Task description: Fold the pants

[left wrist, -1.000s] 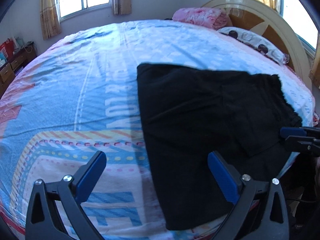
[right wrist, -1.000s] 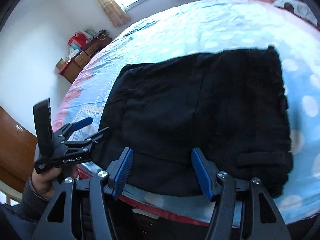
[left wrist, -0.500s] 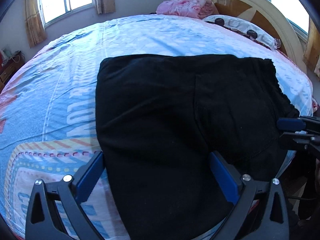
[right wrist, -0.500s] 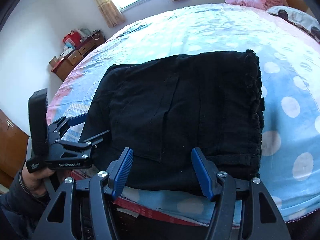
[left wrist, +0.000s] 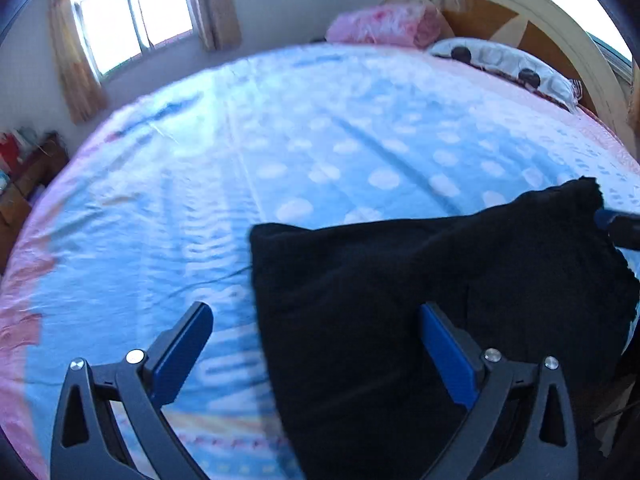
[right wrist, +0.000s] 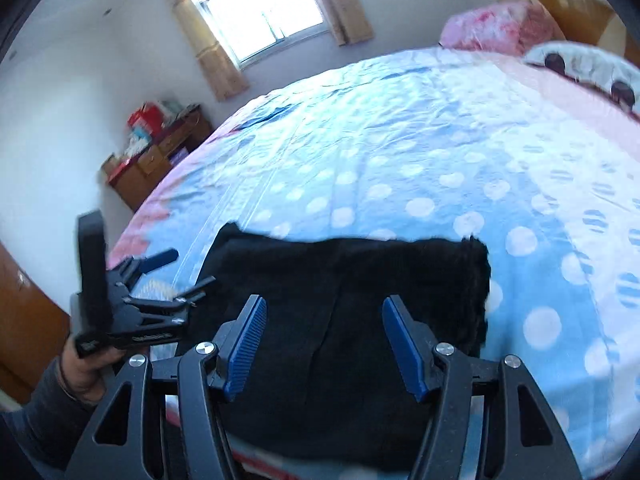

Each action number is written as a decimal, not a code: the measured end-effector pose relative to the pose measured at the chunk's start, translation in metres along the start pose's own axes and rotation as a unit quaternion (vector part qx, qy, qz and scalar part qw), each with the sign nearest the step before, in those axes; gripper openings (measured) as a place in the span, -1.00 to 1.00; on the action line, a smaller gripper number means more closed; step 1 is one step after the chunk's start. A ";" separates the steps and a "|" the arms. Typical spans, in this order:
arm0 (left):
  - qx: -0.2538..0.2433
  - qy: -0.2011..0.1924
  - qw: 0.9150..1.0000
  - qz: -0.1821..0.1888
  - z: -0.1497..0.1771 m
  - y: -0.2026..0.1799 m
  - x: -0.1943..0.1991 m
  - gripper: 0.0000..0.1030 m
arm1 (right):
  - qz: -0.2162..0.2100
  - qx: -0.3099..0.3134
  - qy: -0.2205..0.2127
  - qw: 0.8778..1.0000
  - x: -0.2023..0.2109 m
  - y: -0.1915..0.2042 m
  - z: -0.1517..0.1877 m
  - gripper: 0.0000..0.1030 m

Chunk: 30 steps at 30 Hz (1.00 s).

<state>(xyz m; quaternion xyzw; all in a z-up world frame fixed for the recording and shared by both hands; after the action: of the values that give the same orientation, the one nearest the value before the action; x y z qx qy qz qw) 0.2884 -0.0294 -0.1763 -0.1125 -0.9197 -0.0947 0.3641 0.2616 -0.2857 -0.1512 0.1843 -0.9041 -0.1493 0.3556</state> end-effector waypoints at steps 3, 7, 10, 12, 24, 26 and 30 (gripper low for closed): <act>-0.004 0.005 1.000 0.010 -0.001 -0.004 -0.011 1.00 | 0.020 -0.022 0.061 0.998 -0.033 -0.024 0.012 0.21; 0.018 0.003 0.999 0.031 -0.001 -0.004 -0.019 1.00 | 0.015 0.006 0.058 0.998 -0.042 -0.024 0.021 0.22; 0.032 -0.006 0.999 0.031 -0.001 0.000 -0.007 1.00 | 0.011 0.008 0.059 0.998 -0.036 -0.023 0.019 0.21; 0.033 -0.041 0.998 0.019 -0.002 0.004 0.017 1.00 | 0.004 -0.008 0.042 0.999 -0.019 -0.025 0.013 0.21; 0.123 -0.016 0.990 0.062 0.051 0.036 0.021 1.00 | 0.055 -0.056 0.034 0.996 0.025 -0.072 0.043 0.22; 0.134 -0.014 0.988 0.072 0.054 0.035 0.015 1.00 | 0.037 -0.067 0.031 0.997 0.022 -0.072 0.043 0.22; 0.128 -0.018 0.989 0.073 0.051 0.026 0.012 1.00 | 0.008 -0.077 0.028 0.997 0.008 -0.067 0.043 0.22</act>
<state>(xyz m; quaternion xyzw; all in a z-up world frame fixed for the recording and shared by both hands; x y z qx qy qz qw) 0.2538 0.0102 -0.2018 -0.1334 -0.9199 0.0524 0.3650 0.2419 -0.3428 -0.2036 0.1533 -0.8808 -0.2104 0.3955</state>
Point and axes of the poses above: each gripper's, at about its wrist camera, not at the fingertips, and x roughly against the way its jaws point, y to its left, z to its underside, the point moved 4 cm from there along -x, roughly the way its jaws point, and after that the axes turned 7 degrees about -y, right-handed, at the moved point
